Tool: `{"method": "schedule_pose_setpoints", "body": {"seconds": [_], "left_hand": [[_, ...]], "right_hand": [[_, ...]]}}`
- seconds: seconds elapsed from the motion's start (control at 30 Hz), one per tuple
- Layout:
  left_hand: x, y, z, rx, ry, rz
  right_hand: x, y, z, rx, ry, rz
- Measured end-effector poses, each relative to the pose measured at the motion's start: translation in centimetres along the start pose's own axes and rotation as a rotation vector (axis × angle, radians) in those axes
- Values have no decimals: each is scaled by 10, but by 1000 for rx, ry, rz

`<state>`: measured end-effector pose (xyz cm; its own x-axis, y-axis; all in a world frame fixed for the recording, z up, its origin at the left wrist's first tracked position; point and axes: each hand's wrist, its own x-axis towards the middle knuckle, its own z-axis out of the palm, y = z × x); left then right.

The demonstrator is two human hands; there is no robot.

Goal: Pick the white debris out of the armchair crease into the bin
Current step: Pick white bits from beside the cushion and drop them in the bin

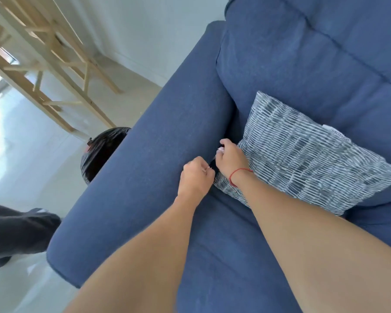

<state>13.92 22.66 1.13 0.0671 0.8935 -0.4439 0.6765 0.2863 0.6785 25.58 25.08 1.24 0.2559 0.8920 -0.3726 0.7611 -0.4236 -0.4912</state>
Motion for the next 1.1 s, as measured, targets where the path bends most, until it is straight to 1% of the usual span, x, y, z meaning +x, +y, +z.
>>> {"method": "schedule_pose_setpoints", "body": {"seconds": [0.1,0.2,0.27,0.33,0.43,0.53,0.67,0.9,0.97,1.03,1.1], "left_hand": [[20,16,-40,-58,95,18],[36,10,-85,-110,191,-4],[45,-1,-114,-106,273,-20],[53,-17,-140,-48,356,-44],[65,-45,-173,-37,405,-117],[73,-64,-199,-99,428,-182],[84,-84,-225,-128,428,-231],[100,-116,-252,-157,425,-338],[104,-126,-256,-146,394,-382],[105,-134,-257,-111,321,-425],[100,-137,-256,-78,267,-434]], "right_hand": [[12,-28,-12,11,69,-42],[17,-60,-9,42,88,-75],[19,-84,-4,32,86,-100],[23,-108,5,40,81,-114],[31,-145,21,65,64,-149],[39,-180,39,26,1,-206],[45,-223,67,-93,-174,-264],[47,-272,104,47,-206,-220],[49,-279,110,5,-277,-215],[49,-281,112,-98,-413,-204],[47,-276,111,-151,-466,-201]]}}
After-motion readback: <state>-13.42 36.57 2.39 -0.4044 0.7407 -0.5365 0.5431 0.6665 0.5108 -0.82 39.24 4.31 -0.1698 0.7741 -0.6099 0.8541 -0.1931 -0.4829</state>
